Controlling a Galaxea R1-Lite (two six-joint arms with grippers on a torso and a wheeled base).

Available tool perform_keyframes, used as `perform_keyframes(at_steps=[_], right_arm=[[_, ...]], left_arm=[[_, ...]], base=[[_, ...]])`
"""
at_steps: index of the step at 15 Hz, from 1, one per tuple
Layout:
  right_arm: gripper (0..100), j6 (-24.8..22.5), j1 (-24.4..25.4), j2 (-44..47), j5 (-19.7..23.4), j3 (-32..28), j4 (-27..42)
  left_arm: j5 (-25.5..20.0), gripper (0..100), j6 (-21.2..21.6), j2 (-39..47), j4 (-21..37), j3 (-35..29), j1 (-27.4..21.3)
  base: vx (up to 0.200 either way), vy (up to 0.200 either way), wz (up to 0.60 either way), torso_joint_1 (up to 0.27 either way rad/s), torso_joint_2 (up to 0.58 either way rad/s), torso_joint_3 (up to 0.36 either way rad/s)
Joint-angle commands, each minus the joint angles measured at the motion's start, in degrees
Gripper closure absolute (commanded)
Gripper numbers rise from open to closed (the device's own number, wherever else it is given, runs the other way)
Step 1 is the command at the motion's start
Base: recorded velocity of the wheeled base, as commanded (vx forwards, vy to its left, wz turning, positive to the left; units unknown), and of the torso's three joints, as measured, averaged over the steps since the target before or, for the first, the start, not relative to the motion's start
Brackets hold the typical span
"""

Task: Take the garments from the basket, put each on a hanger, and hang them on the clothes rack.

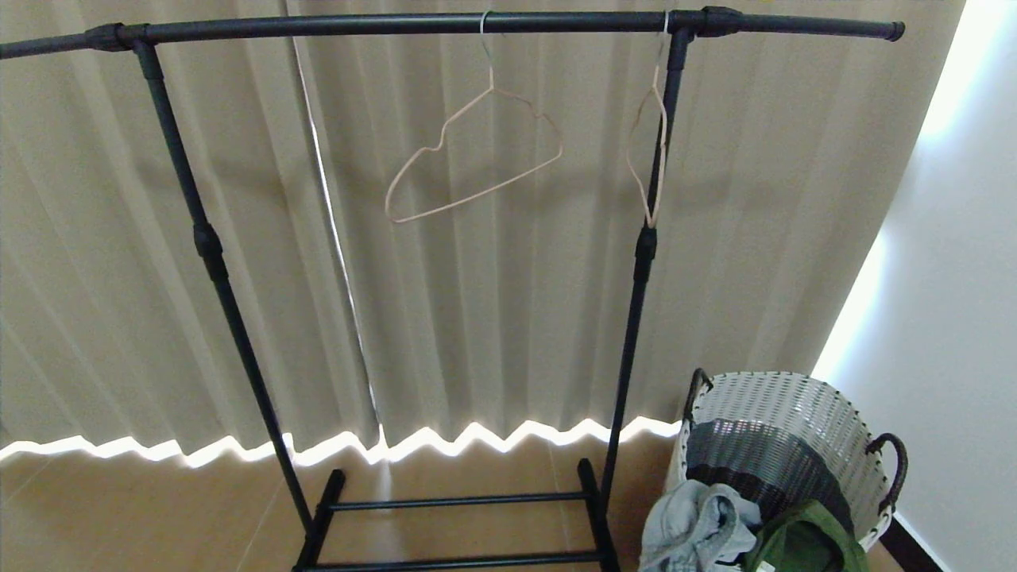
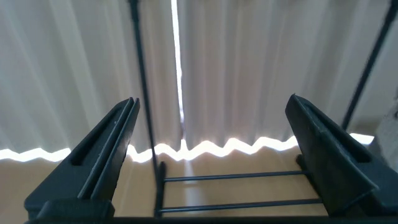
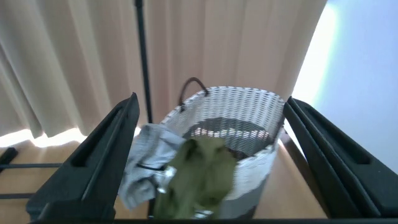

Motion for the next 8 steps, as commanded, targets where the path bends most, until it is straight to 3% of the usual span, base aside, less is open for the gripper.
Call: perform_keyframes(at_steps=[1, 8], right_arm=[[0, 0.1, 0.0, 0.0, 0.0, 0.0, -0.1], [0, 0.1, 0.0, 0.0, -0.3, 0.0, 0.0]], left_arm=[[0.1, 0, 0.0, 0.0, -0.1, 0.0, 0.0], [0.0, 0, 0.1, 0.0, -0.1, 0.0, 0.0]], base=[[0.000, 0.000, 0.00, 0.000, 0.00, 0.000], [0.000, 0.000, 0.00, 0.000, 0.00, 0.000]])
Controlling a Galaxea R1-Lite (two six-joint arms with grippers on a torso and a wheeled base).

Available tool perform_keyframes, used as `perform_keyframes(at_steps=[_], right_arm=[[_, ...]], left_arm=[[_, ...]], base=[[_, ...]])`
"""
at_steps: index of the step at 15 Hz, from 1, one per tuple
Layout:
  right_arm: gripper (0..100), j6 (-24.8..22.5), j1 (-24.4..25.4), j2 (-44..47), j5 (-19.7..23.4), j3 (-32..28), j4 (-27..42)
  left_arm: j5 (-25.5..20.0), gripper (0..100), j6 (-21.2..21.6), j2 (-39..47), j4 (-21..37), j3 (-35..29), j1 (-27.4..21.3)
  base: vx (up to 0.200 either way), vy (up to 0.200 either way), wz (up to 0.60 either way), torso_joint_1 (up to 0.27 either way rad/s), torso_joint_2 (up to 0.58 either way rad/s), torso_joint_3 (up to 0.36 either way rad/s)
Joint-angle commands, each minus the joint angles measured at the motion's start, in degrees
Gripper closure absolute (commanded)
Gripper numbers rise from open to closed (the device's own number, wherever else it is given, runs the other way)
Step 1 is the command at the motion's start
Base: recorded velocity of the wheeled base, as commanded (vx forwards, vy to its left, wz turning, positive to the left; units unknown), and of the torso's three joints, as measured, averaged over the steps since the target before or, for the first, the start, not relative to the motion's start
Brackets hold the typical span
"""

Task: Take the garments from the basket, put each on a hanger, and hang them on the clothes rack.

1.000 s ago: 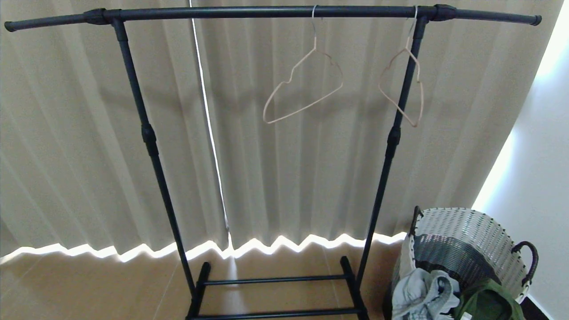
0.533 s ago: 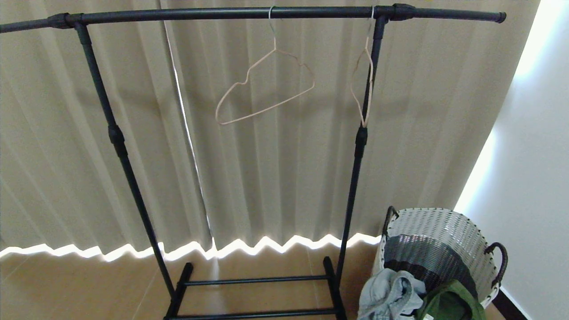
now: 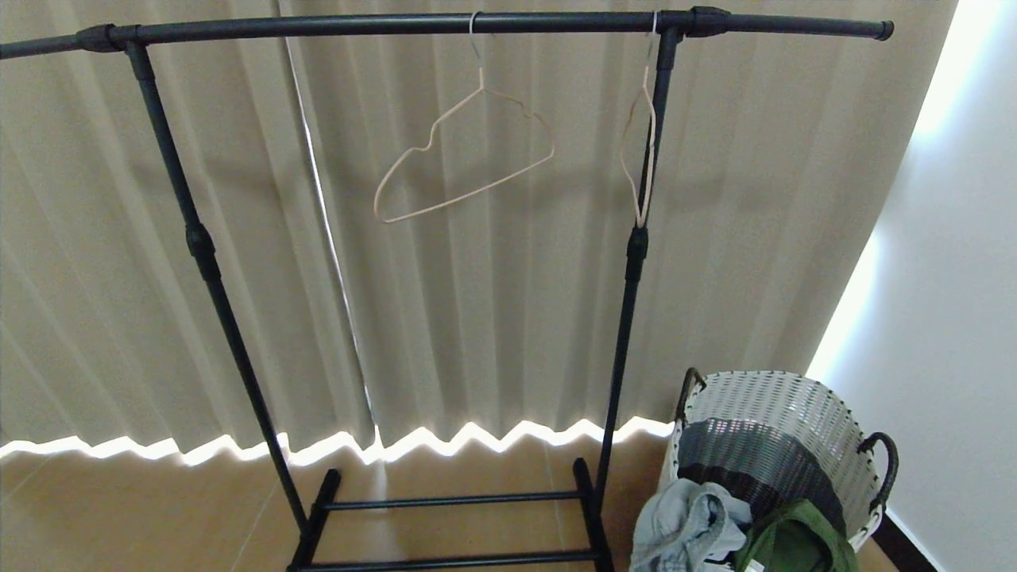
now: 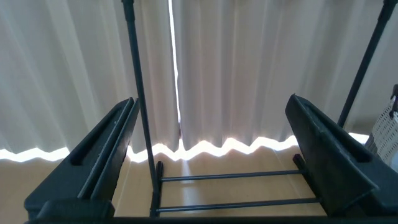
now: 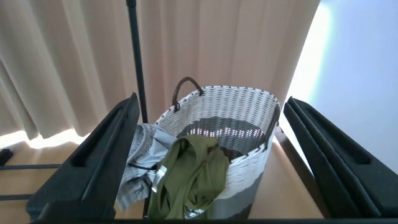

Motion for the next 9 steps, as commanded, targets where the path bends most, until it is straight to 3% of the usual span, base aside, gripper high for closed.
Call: perform_keyframes(at_steps=[1, 4, 9], right_arm=[[0, 0.0, 0.0, 0.0, 0.0, 0.0, 0.0], [0, -1.9, 0.0, 0.0, 0.2, -0.1, 1.1], [0, -2.4, 0.1, 0.6, -0.3, -4.1, 7.7]], left_arm=[[0.0, 0, 0.0, 0.0, 0.0, 0.0, 0.0], [-0.2, 0, 0.4, 0.1, 0.0, 0.0, 0.0], [-0.3, 0, 0.5, 0.1, 0.0, 0.0, 0.0]], base=[[0.000, 0.000, 0.00, 0.000, 0.00, 0.000], [0.000, 0.000, 0.00, 0.000, 0.00, 0.000], [0.200, 0.000, 0.00, 0.000, 0.00, 0.005]])
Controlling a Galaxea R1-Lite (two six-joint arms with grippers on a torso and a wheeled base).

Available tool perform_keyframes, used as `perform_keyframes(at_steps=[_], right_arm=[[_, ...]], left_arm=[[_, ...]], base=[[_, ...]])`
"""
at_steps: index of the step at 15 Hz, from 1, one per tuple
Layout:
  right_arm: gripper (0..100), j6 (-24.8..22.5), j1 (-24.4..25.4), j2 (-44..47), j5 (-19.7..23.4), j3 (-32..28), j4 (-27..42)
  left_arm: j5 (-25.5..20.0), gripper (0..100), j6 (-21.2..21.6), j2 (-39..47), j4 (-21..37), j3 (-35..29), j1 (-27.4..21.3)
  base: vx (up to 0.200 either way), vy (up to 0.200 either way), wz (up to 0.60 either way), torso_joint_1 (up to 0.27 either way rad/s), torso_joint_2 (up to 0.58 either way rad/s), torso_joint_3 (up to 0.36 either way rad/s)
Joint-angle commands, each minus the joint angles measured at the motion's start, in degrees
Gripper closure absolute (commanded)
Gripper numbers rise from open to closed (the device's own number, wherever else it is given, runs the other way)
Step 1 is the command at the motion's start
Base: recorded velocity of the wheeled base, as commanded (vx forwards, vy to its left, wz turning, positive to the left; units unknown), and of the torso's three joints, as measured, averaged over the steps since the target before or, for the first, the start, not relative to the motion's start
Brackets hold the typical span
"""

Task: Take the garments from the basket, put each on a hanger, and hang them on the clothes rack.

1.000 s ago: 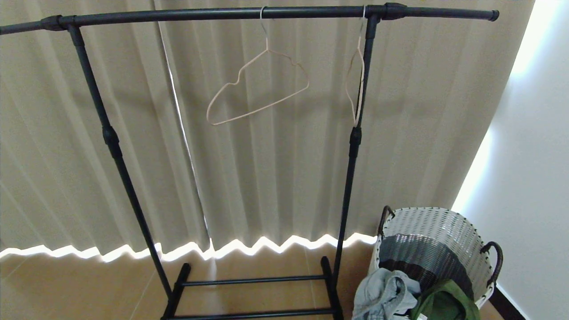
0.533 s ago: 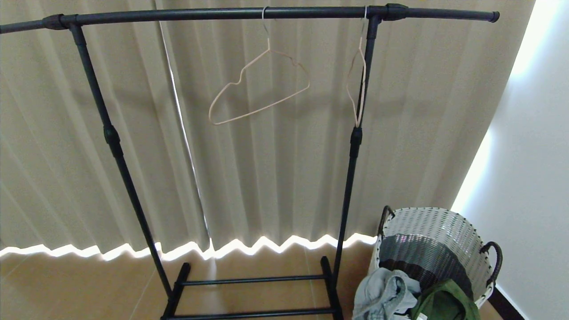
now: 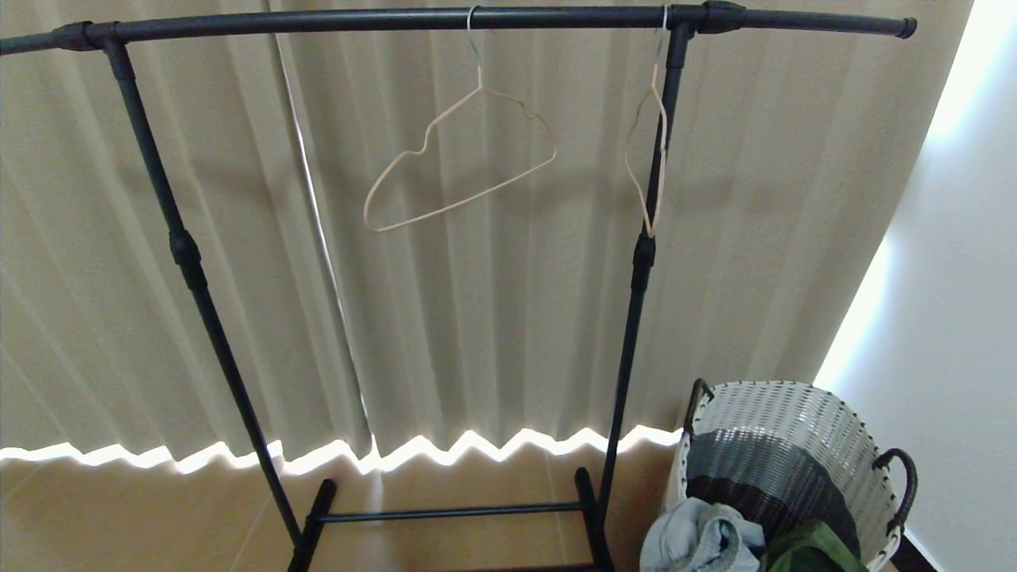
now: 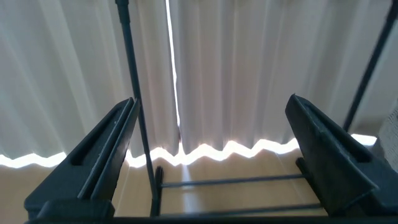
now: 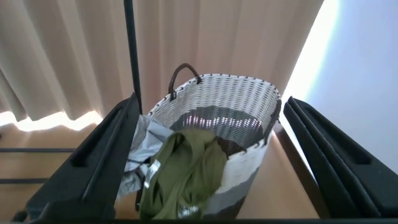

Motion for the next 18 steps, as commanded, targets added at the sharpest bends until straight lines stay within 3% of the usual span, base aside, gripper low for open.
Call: perform_keyframes(at_steps=[1, 3, 6, 10, 11, 13, 15, 16, 18], right_arm=[[0, -0.6, 0.4, 2.3, 0.0, -2.5, 2.2], [0, -0.8, 0.5, 6.0, -0.2, -3.1, 3.9], [0, -5.2, 0.4, 20.4, -0.4, -3.4, 3.9], [0, -14.4, 0.4, 46.4, -5.2, -5.4, 3.2], [0, -15.2, 0.4, 48.5, -5.4, -5.4, 3.0], [0, -20.6, 0.0, 62.5, -6.4, -5.5, -3.4], [0, -21.5, 0.0, 67.4, -6.4, -5.5, -6.6], [0, -23.3, 0.0, 77.4, -6.4, -5.5, -12.8], [0, -26.4, 0.0, 84.8, -6.4, -5.5, -16.8]], left_arm=[[0.0, 0, 0.0, 0.0, 0.0, 0.0, 0.0], [0.0, 0, 0.0, 0.0, 0.0, 0.0, 0.0], [0.0, 0, 0.0, 0.0, 0.0, 0.0, 0.0], [0.0, 0, 0.0, 0.0, 0.0, 0.0, 0.0], [0.0, 0, 0.0, 0.0, 0.0, 0.0, 0.0], [0.0, 0, 0.0, 0.0, 0.0, 0.0, 0.0], [0.0, 0, 0.0, 0.0, 0.0, 0.0, 0.0], [0.0, 0, -0.1, 0.0, 0.0, 0.0, 0.0], [0.0, 0, -0.1, 0.0, 0.0, 0.0, 0.0]], base=[[0.000, 0.000, 0.00, 0.000, 0.00, 0.000], [0.000, 0.000, 0.00, 0.000, 0.00, 0.000], [0.000, 0.000, 0.00, 0.000, 0.00, 0.000], [0.000, 0.000, 0.00, 0.000, 0.00, 0.000], [0.000, 0.000, 0.00, 0.000, 0.00, 0.000], [0.000, 0.000, 0.00, 0.000, 0.00, 0.000], [0.000, 0.000, 0.00, 0.000, 0.00, 0.000], [0.000, 0.000, 0.00, 0.000, 0.00, 0.000], [0.000, 0.000, 0.00, 0.000, 0.00, 0.000]])
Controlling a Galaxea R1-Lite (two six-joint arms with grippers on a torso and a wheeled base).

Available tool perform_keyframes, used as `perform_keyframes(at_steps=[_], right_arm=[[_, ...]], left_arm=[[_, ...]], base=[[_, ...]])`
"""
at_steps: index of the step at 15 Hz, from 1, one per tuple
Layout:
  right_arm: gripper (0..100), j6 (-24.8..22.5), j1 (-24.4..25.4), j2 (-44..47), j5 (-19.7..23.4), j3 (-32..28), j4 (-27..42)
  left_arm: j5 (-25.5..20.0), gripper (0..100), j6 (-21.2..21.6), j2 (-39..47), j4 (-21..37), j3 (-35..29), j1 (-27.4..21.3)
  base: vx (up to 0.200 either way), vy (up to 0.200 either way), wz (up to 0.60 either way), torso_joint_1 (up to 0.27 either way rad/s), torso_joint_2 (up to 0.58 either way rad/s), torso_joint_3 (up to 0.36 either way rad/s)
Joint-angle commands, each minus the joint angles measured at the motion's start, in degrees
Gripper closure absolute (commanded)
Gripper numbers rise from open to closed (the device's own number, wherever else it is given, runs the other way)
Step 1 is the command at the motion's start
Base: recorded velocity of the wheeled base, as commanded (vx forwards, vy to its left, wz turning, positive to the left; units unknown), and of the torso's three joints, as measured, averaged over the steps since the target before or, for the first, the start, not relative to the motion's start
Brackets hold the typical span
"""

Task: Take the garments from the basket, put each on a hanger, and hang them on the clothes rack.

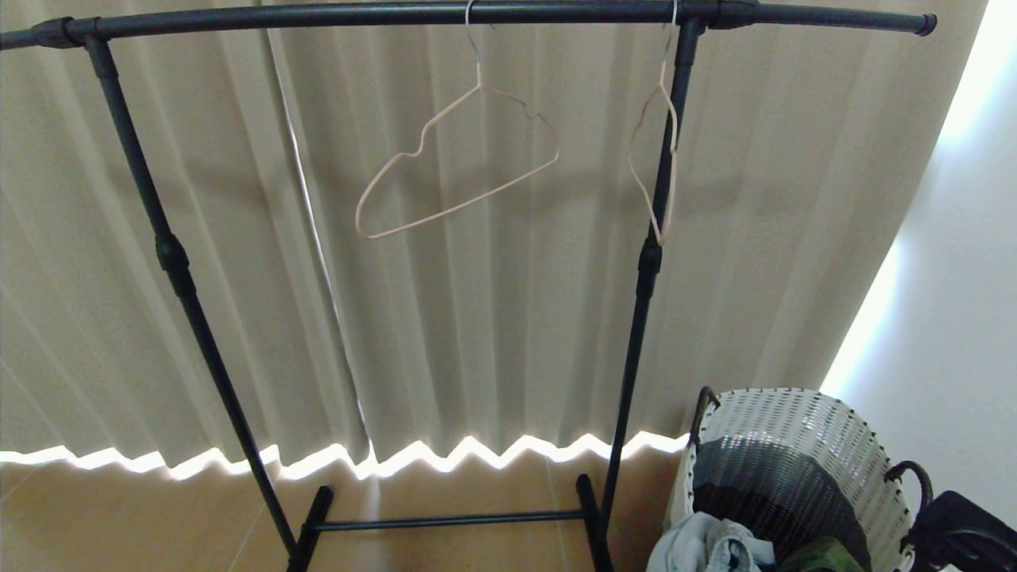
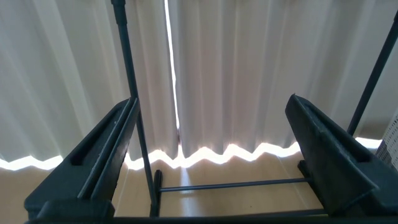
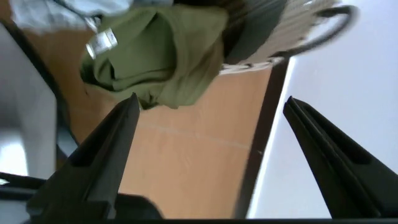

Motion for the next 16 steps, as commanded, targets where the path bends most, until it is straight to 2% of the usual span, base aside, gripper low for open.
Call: perform_keyframes(at_steps=[1, 3, 6, 8, 10, 14, 16], right_arm=[[0, -3.6, -0.1, 18.1, -0.2, 0.1, -8.3], [0, -3.7, -0.6, 23.2, -0.2, 0.4, -13.6], [0, -3.7, -0.8, 28.3, -0.3, 0.3, -17.1], [0, -4.2, -3.5, 33.6, -0.5, 0.4, -22.2], [0, -5.7, -3.8, 35.6, -0.5, 0.9, -26.2], [0, -5.7, -4.5, 41.4, -0.5, 1.0, -36.6], [0, -5.9, -4.5, 43.0, -0.5, 1.2, -39.7]], left_arm=[[0.0, 0, 0.0, 0.0, 0.0, 0.0, 0.0], [0.0, 0, 0.0, 0.0, 0.0, 0.0, 0.0], [0.0, 0, -0.1, 0.0, 0.0, 0.0, 0.0], [0.0, 0, 0.0, 0.0, 0.0, 0.0, 0.0], [0.0, 0, 0.0, 0.0, 0.0, 0.0, 0.0], [0.1, 0, -0.1, 0.0, 0.0, 0.0, 0.0], [0.0, 0, 0.0, 0.0, 0.0, 0.0, 0.0]], base=[[0.000, 0.000, 0.00, 0.000, 0.00, 0.000], [0.000, 0.000, 0.00, 0.000, 0.00, 0.000], [0.000, 0.000, 0.00, 0.000, 0.00, 0.000], [0.000, 0.000, 0.00, 0.000, 0.00, 0.000], [0.000, 0.000, 0.00, 0.000, 0.00, 0.000], [0.000, 0.000, 0.00, 0.000, 0.00, 0.000], [0.000, 0.000, 0.00, 0.000, 0.00, 0.000]])
